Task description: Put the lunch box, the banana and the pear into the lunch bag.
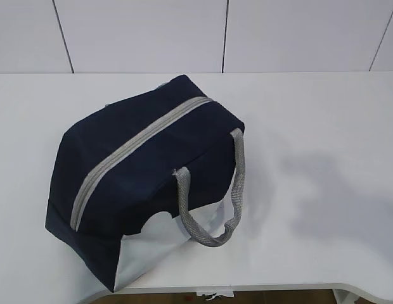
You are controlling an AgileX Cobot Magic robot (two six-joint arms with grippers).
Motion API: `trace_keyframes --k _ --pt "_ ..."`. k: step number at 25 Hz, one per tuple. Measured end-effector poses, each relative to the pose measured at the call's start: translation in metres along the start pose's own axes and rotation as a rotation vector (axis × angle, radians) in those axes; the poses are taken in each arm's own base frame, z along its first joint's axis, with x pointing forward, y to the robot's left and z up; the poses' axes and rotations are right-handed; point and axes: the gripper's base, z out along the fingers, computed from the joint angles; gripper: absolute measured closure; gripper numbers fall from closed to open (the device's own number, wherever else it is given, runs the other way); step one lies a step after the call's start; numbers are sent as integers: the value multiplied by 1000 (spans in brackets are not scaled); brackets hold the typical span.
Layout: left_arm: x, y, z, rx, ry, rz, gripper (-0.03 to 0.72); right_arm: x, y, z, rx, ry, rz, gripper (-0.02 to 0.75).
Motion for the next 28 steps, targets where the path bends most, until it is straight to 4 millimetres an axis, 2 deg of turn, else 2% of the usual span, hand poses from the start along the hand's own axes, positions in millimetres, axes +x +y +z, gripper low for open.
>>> trace_keyframes --k 5,11,20,28 --pt "32 -7 6 30 5 -9 411 28 -4 0 8 -13 -4 304" --pt "62 -13 13 42 -63 -19 412 61 -8 14 18 -25 -42 304" --pt "80 -17 30 61 -65 -30 421 96 -16 25 53 -176 -88 304" --pt "94 -19 55 68 -1 -36 444 117 -21 31 76 -203 -96 304"
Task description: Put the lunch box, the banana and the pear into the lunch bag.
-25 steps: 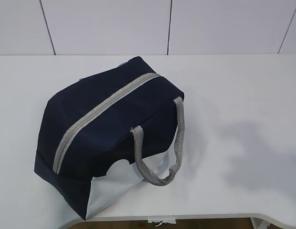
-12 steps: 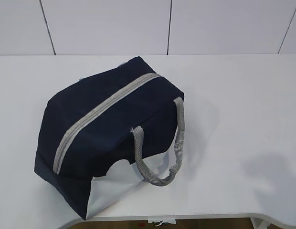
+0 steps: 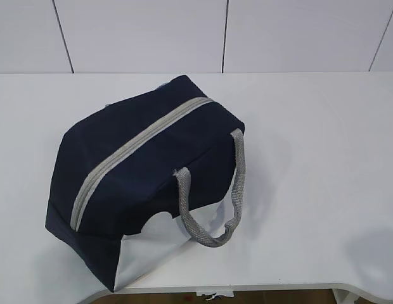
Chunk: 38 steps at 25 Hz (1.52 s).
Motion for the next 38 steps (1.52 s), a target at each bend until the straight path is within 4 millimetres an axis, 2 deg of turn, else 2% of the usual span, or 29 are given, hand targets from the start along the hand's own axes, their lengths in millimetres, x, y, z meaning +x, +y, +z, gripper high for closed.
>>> trace_keyframes --k 6,11,20,31,38 --pt "2 0 2 0 4 -6 445 3 0 -4 1 -28 -1 304" --pt "3 8 1 -89 4 -74 445 3 0 -4 2 -28 -5 304" --pt "3 9 1 -118 5 -96 448 4 0 -3 4 -26 -7 304" --pt "3 6 1 -429 20 -270 448 4 4 -4 159 -22 110 304" --pt "3 6 1 -464 21 -290 449 4 4 -4 165 -22 118 304"
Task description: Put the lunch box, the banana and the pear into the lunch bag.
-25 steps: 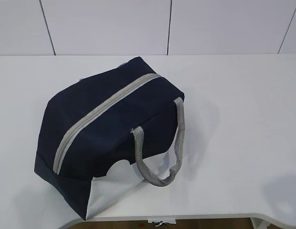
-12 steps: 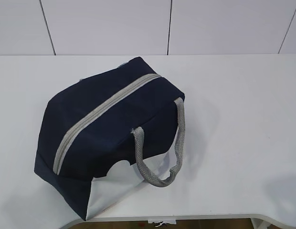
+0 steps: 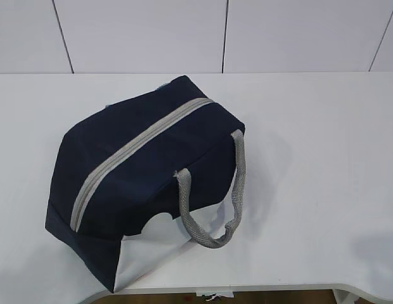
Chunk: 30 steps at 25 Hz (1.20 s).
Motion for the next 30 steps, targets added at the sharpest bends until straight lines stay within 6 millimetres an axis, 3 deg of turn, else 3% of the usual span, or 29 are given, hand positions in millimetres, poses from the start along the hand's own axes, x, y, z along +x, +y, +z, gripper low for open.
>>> trace_keyframes --k 12,20,30 --pt "0 0 0 2 0 -1 449 0 0 0 -2 0 1 304" --pt "0 0 0 3 0 -1 449 0 2 0 132 3 83 304" --pt "0 0 0 3 -2 -7 448 0 2 0 148 3 93 304"
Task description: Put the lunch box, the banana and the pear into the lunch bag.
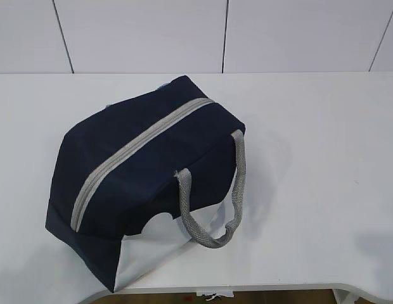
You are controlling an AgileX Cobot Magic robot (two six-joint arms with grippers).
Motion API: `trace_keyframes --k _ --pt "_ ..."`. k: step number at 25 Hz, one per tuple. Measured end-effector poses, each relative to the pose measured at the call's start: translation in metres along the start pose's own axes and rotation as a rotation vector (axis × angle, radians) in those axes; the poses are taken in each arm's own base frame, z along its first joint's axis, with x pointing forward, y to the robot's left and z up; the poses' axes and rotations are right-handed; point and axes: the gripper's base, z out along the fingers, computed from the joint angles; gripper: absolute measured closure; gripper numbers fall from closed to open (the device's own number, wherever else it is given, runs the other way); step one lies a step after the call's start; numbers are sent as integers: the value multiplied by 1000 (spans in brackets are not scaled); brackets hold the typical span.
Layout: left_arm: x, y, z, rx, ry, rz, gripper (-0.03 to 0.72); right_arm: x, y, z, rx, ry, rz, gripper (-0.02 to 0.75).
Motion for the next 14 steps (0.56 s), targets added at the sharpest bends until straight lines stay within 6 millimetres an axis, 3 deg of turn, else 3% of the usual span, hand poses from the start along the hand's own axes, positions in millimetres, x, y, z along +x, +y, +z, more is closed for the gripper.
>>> trace_keyframes --k 14 --pt "0 0 0 0 0 0 450 0 0 0 -1 0 1 304"
